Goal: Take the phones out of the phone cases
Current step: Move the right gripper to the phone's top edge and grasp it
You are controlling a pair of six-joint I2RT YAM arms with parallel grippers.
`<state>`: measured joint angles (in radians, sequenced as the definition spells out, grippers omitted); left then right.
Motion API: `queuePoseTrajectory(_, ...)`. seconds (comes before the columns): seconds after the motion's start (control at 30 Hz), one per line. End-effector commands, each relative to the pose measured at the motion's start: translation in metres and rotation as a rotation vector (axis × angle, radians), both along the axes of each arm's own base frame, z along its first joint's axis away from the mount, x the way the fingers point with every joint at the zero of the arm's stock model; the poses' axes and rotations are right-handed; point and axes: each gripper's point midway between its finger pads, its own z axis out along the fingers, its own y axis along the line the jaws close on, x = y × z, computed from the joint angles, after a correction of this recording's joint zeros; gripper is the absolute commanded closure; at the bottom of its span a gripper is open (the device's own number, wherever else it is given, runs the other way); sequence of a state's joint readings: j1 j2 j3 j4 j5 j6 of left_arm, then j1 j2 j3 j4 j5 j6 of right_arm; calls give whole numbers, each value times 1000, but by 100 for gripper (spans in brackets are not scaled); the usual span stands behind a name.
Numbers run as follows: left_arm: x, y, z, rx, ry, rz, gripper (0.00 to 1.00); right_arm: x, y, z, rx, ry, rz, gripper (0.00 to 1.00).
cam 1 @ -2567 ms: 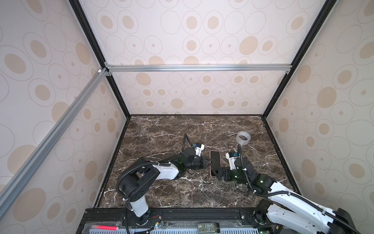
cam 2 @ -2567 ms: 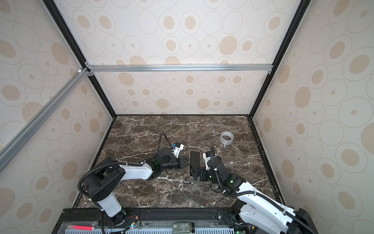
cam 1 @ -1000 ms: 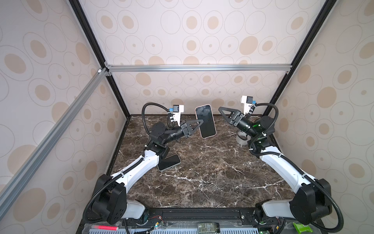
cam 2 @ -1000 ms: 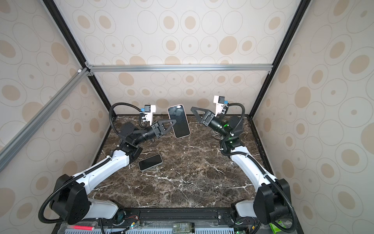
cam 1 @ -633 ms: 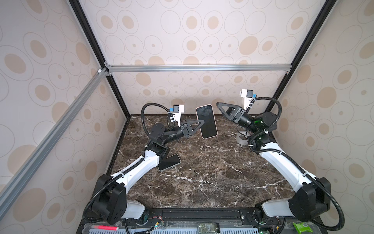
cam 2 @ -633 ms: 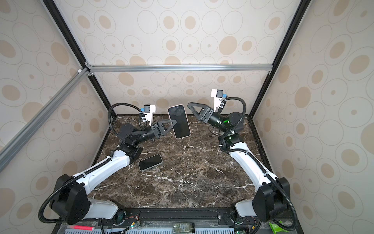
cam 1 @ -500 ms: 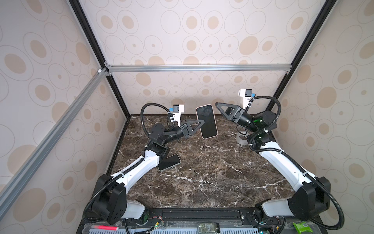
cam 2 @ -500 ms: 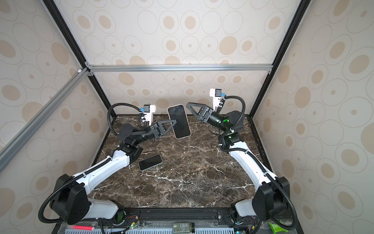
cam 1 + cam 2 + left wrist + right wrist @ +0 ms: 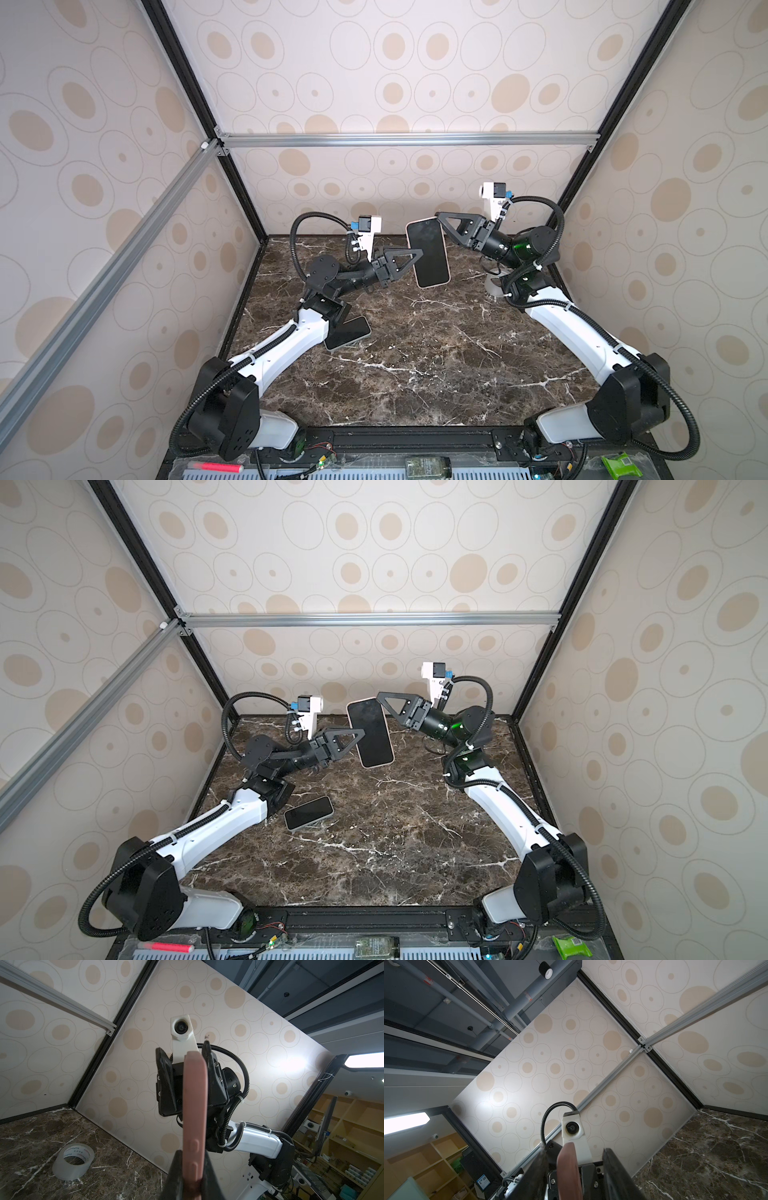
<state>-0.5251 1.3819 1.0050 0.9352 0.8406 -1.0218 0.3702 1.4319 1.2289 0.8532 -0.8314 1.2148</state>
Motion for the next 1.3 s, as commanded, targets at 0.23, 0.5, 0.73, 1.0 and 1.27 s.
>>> queuePoseTrajectory(0.23,-22,7,46,-87,-130,-23,100,-11,4,15,57,8,41,64)
queuePoseTrajectory(0.5,-23,7,46,-82,-138,-18,100,-13,10,13,82,68,77,75)
queuePoseTrajectory(0.73,-18,4,45,-57,-164,-10,100,-22,17,8,106,140,103,90)
queuePoseTrajectory(1.0,-8,7,44,-15,-236,3,100,-36,4,25,200,204,123,94)
queuePoseTrajectory(1.27,2,2,40,5,-241,10,100,-48,2,40,279,229,172,90)
